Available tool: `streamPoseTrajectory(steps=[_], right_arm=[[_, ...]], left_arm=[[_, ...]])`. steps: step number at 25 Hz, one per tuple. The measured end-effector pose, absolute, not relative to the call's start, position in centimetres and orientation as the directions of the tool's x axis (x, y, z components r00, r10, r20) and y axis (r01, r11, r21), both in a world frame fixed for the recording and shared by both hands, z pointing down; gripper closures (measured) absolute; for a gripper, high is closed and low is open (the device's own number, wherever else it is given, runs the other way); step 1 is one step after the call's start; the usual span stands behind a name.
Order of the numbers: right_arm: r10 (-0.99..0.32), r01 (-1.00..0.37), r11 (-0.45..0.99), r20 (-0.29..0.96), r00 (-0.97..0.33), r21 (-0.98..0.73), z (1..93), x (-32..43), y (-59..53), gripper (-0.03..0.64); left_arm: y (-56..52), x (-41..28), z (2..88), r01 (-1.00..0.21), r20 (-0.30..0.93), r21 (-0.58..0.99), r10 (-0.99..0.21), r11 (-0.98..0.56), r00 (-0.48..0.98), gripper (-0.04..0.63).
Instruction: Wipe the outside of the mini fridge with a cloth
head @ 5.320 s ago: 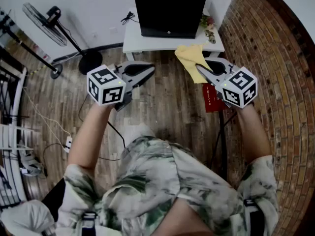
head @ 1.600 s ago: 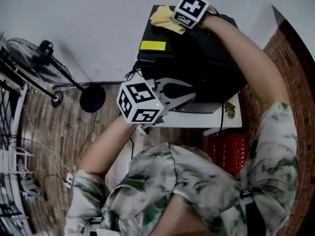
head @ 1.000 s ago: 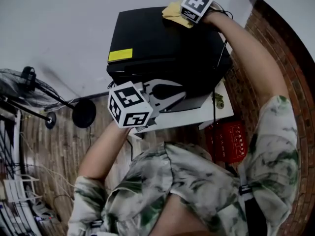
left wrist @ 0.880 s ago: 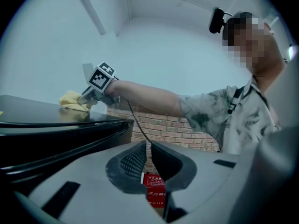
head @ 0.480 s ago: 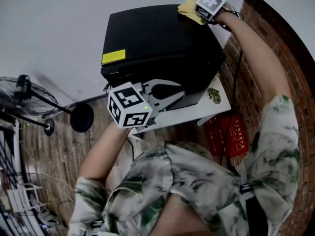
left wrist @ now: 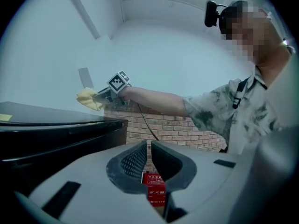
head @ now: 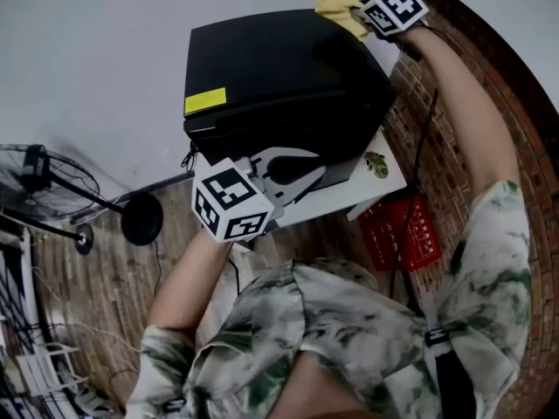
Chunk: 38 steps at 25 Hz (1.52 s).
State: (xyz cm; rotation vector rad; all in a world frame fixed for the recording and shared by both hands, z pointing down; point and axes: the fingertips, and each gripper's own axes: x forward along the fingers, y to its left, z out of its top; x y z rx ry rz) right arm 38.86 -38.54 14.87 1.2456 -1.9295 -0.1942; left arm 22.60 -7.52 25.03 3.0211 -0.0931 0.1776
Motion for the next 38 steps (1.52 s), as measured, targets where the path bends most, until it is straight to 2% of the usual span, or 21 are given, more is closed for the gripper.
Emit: streamPoseTrajectory(steps=[7,14,20,27,31,38], right_arm=[[-0.826,-0.741,0.457,0.543,-0.149,0.492,15.7,42.7,-34.7,0.531],[-0.814,-0.749,0.494,0.537,-0.222,0.441,19.4,47.8,-35.6,0.531],[-0.786,-0.769,0.572,0.46,-0.413,0.287,22.3,51.0,-38.5,0.531],[-0.737,-0.77,0.637,0.315,-0.598,0.027,27.5,51.7,-42.2,0.53],[-0.708,-0.75,0.658,0.281,-0.648,-0.069,30.9,51.3,-44.2,0.531],[-0.657,-0.721,0.678,0.32,-0.683,-0.145,38.4,51.4,-46.1,0.531]], left_arm=[[-4.0,26.1,25.3,0.08,0.109,0.119,0.093,-0.99,0.99,0.566],[-3.4,36.6,26.5,0.155,0.122,0.121,0.169,-0.981,0.978,0.566],[-6.0,45.6,27.5,0.089,0.122,0.118,0.104,-0.989,0.987,0.566],[-9.1,50.7,29.9,-0.044,0.132,0.165,-0.023,-0.985,0.991,0.566],[-10.3,51.8,30.9,-0.124,0.147,0.183,-0.098,-0.975,0.984,0.566],[-11.8,53.3,33.0,-0.224,0.187,0.187,-0.189,-0.956,0.964,0.566]])
